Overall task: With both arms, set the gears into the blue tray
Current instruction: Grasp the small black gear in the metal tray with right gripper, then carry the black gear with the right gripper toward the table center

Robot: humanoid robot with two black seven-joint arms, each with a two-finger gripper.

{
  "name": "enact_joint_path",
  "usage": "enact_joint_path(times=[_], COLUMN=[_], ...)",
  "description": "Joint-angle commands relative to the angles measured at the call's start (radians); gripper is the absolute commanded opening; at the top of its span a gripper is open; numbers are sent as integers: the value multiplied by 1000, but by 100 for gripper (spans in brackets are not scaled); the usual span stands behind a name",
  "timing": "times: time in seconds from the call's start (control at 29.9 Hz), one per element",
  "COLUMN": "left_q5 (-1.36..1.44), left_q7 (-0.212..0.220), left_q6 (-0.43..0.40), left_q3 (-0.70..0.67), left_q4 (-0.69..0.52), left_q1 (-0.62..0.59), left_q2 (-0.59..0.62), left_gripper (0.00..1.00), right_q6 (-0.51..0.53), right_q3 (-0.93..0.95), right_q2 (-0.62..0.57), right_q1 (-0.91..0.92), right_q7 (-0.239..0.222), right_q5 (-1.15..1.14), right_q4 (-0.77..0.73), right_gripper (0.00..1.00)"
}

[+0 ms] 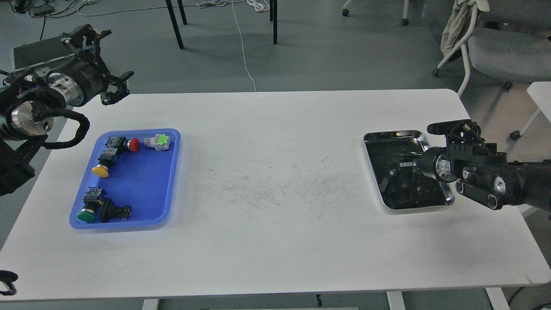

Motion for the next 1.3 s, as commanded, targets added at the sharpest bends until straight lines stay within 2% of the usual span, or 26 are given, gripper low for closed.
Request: enact_joint_path(times=[0.0,0.07,0.2,0.64,0.9,1.17,1.27], left_q5=[0,0,0,0,-3,-8,-8], left_q7=[-1,1,1,1,1,1,1], left_q6=[1,2,1,-1,-4,-7,-7], left_q3=[0,0,0,0,-2,-3,-3], left_q4=[1,1,1,-4,-11,-14,-21], left_q1=[0,0,0,-2,-2,-3,-3], left_q2=[0,0,0,8,38,75,84], left_gripper=[99,99,99,99,99,99,99], right_q6=[5,11,33,19,-56,-156,-199], right_q3=[0,0,0,14,18,23,23], right_q2=[0,0,0,23,148,342,379], right_q1=[0,0,4,141,260,305,302], right_q7=[1,2,9,15,19,76,93], right_q5=[1,1,1,1,1,-1,-4], right_q4=[2,5,2,-24,-36,-4,44], right_gripper=[20,10,1,1,1,1,1])
